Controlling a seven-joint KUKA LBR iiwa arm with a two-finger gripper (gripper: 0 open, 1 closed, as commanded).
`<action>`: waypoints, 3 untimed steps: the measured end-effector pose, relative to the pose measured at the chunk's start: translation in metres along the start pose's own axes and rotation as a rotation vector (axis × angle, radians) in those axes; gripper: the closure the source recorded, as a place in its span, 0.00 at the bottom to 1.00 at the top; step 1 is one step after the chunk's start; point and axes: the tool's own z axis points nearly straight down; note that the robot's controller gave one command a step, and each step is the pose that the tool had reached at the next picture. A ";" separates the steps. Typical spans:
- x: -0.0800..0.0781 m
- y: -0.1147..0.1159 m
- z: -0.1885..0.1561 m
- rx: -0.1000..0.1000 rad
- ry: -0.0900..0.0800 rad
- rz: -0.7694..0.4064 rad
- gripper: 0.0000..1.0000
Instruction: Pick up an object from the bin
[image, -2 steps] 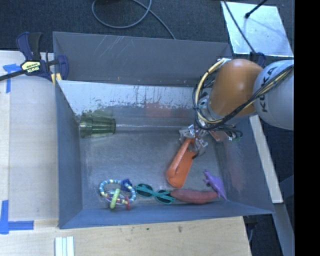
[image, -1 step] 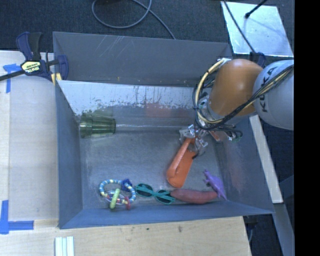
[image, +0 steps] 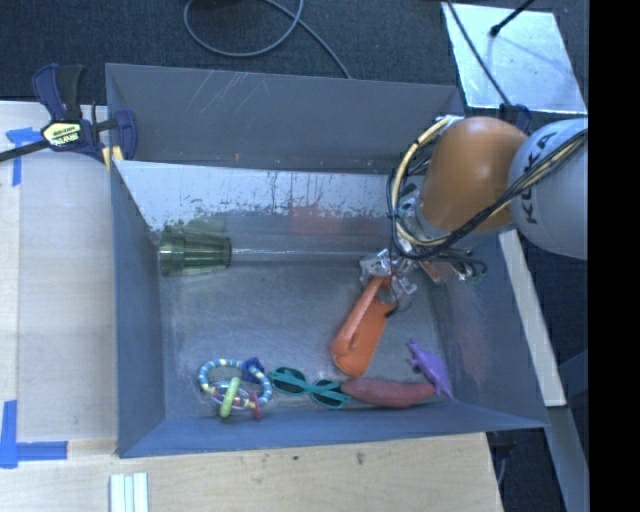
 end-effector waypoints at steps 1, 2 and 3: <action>0.001 0.000 -0.016 -0.002 0.002 0.001 1.00; -0.001 0.000 -0.032 0.001 -0.001 0.002 1.00; -0.001 -0.001 -0.046 0.001 -0.002 0.003 1.00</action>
Offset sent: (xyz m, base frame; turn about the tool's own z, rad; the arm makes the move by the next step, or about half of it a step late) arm 0.0000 0.0000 0.0435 0.0000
